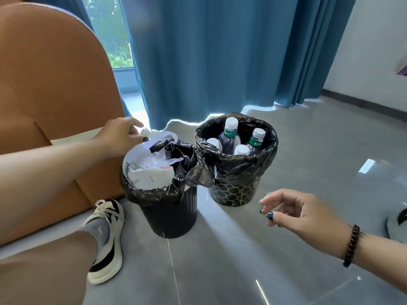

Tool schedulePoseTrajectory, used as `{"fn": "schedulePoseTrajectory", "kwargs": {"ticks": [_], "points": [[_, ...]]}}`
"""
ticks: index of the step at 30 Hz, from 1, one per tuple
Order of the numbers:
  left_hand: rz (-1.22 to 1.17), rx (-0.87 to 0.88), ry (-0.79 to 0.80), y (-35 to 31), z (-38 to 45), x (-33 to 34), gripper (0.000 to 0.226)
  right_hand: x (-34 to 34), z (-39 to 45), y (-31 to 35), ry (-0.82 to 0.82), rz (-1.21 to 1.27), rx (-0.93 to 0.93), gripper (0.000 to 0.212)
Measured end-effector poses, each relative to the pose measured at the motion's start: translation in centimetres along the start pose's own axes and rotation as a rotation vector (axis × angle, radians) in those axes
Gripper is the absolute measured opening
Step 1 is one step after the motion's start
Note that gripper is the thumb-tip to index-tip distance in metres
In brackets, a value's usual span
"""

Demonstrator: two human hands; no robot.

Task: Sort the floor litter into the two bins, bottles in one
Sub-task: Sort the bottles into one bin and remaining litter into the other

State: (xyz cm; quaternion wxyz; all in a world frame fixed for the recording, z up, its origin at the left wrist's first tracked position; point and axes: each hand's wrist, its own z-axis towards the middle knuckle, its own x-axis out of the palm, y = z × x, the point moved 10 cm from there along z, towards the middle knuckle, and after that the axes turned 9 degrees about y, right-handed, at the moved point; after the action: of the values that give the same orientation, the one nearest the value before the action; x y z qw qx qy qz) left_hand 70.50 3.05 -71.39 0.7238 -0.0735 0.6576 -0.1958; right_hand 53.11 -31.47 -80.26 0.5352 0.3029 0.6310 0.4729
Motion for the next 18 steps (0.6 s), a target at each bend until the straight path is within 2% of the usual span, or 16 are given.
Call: {"fn": "schedulePoseTrajectory", "kwargs": {"ticks": [9, 12, 15, 18], "points": [[0.170, -0.081, 0.101, 3.4, 0.7, 2.1, 0.015, 0.8, 0.6, -0.6, 0.053, -0.076, 0.027, 0.030], [0.099, -0.049, 0.104, 2.3, 1.0, 3.0, 0.018, 1.4, 0.6, -0.7, 0.080, -0.109, 0.048, 0.036], [0.032, -0.044, 0.143, 1.1, 1.4, 3.6, 0.019, 2.0, 0.5, -0.9, 0.103, -0.152, 0.075, 0.029], [-0.271, -0.132, 0.099, 1.2, 1.8, 3.0, 0.020, 2.0, 0.5, -1.6, 0.122, -0.187, 0.099, 0.027]]}}
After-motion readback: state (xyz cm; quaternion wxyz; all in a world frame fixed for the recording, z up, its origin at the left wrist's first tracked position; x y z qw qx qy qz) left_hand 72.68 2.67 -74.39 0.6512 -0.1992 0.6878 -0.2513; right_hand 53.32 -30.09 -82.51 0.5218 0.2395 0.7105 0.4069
